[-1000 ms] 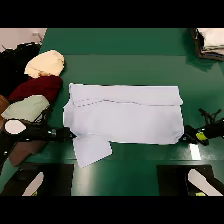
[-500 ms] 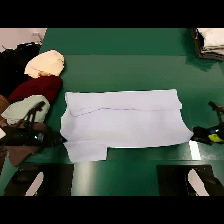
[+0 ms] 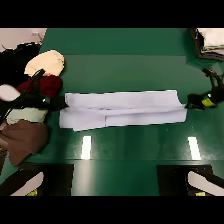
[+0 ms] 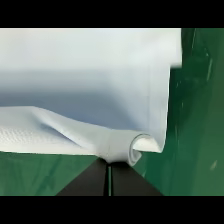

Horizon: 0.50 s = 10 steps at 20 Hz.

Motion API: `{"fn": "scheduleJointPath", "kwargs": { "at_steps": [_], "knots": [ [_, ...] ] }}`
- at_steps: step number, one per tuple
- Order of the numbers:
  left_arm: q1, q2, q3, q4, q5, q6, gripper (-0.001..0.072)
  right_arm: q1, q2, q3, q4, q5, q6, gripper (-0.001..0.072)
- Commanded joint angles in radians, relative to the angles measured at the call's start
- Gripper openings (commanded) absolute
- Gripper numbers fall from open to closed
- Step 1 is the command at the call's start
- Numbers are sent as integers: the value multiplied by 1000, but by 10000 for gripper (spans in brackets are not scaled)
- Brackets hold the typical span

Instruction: Fold the shirts.

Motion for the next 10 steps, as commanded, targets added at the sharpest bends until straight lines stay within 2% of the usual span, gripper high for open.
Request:
{"fn": "scheduleJointPath", "kwargs": {
  "at_steps": [1, 2, 3, 4, 5, 7, 10],
  "knots": [
    [0, -229, 125, -21, 107, 47, 26, 29, -209, 176, 11, -48, 0, 15],
    [0, -265, 154, -21, 108, 47, 27, 28, -248, 215, 45, -54, -2, 17],
    [0, -290, 183, -21, 109, 47, 85, 21, -287, 257, 84, -55, -19, 41],
    [0, -304, 207, -21, 109, 46, 350, 10, -319, 293, 129, -55, -33, 205],
    [0, -309, 231, -21, 108, 45, 559, -2, -349, 330, 179, -46, -37, 355],
    [0, -308, 287, -18, 69, 47, 541, -35, -384, 376, 242, 12, -69, 370],
    [-7, -299, 339, -39, -34, 47, 540, -101, -383, 371, 235, 107, -138, 370]
  ]
}}
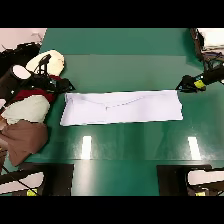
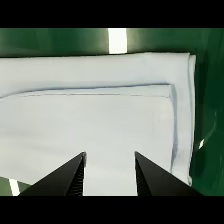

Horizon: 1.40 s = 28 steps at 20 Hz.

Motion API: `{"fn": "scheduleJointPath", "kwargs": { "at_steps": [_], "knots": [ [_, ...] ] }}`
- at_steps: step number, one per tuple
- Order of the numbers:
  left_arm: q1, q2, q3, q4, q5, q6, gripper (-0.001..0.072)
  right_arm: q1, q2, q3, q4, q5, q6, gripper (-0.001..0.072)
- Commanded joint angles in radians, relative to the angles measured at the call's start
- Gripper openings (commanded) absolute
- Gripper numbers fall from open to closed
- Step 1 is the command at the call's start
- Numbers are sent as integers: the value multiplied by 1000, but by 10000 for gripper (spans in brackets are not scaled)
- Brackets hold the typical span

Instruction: Fold the shirts.

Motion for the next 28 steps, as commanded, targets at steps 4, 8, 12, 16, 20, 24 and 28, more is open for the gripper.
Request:
{"fn": "scheduleJointPath", "kwargs": {
  "at_steps": [4, 8, 12, 16, 20, 24, 28],
  "knots": [
    [-87, -11, 55, -19, -87, 5, 98, -177, -12, -107, 45, 85, -87, 380],
    [-232, -14, 55, -22, 60, -3, 25, -280, -42, -289, 213, 19, -149, 558],
    [-353, -72, 63, -29, 172, -53, 25, -242, -109, -359, 337, -32, -214, 551],
    [-433, -198, 116, -61, 180, -58, 25, -131, -117, -297, 328, -63, -241, 106],
    [-496, -310, 175, -117, 181, -57, 25, -62, -22, -188, 331, -16, -237, 14],
    [-553, -373, 217, -147, 228, -56, 25, 38, 129, -60, 332, 9, -141, 14],
    [-598, -422, 259, -162, 248, -56, 25, 162, 214, 66, 392, -19, -107, 14]
  ]
}}
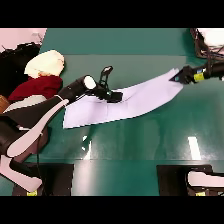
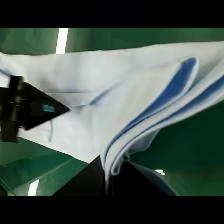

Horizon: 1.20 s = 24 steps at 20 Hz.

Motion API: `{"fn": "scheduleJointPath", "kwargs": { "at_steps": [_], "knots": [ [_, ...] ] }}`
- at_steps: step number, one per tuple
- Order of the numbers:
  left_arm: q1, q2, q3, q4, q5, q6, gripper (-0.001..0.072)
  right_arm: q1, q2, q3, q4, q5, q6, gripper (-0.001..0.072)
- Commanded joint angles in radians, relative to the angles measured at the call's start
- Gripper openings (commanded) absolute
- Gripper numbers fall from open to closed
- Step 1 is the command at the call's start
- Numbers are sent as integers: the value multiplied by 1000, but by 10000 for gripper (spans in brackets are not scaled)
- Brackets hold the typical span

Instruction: Fold the shirts.

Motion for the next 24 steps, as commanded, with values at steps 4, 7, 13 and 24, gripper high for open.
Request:
{"fn": "scheduleJointPath", "kwargs": {
  "at_steps": [4, 7, 13, 24],
  "knots": [
    [-41, -61, 42, -9, -6, 0, 25, 187, 62, 190, 87, -21, 55, 14],
    [-41, -61, 42, 19, -18, 0, 25, 244, 62, 221, 88, -45, 56, 14],
    [88, 31, 78, 35, -115, 0, 24, 373, 61, 224, 87, -103, 55, 14],
    [553, 577, 78, 339, -272, 1, 25, 989, -269, 225, 186, -615, -127, 517]
  ]
}}
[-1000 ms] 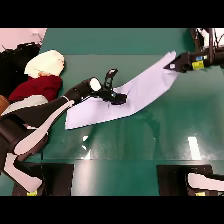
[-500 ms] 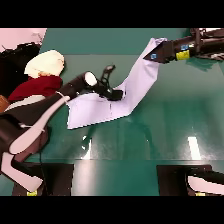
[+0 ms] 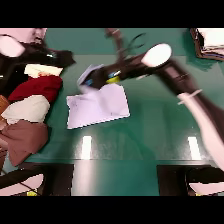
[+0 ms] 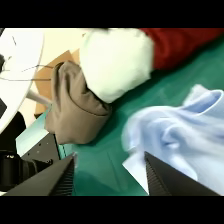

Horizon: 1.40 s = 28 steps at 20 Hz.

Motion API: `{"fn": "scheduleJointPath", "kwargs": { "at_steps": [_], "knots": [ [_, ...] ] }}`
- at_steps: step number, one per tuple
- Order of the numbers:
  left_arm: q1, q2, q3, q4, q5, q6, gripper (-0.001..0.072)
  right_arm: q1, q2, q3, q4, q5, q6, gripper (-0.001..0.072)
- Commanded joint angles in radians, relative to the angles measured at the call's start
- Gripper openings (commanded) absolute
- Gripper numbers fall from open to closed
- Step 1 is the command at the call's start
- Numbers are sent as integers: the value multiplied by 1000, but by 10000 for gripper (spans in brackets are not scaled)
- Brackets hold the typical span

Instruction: Fold the shirts.

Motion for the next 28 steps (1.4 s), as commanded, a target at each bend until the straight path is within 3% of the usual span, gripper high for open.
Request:
{"fn": "scheduleJointPath", "kwargs": {
  "at_steps": [1, 2, 3, 6, 9, 10, 11, 12, 13, 17, 24, 25, 28],
  "knots": [
    [115, 130, 1, 88, -55, 0, 26, 130, -102, 0, 29, -111, -81, 511],
    [130, 143, 1, 89, -70, 1, 25, 116, -101, 0, 25, -56, -80, 489],
    [140, 149, 1, 89, -85, 1, 25, 89, -92, -1, -10, 11, -77, 407],
    [138, 150, 0, 95, -125, 9, 25, -34, -34, -73, -206, 139, 26, 405],
    [138, 150, 0, 94, -126, 8, 25, -227, 72, -284, -313, 148, 108, 406],
    [138, 150, 0, 92, -127, 8, 25, -296, 100, -357, -310, 138, 109, 408],
    [138, 150, 0, 89, -126, 8, 25, -367, 117, -424, -296, 129, 114, 485],
    [138, 150, 0, 86, -124, 8, 25, -426, 116, -469, -271, 129, 116, 621],
    [138, 150, 0, 81, -118, 7, 26, -483, 99, -502, -226, 142, 115, 633],
    [138, 150, 0, 76, -112, 7, 25, -535, -31, -522, -84, 176, 88, 624],
    [138, 150, 0, 74, -121, 7, 25, -347, -293, -218, 40, 187, 68, 572],
    [138, 150, 0, 72, -124, 7, 25, -321, -327, -171, 39, 192, 68, 514],
    [138, 150, 0, 48, -150, 7, 25, -269, -392, -58, 33, 219, 66, 146]
  ]
}}
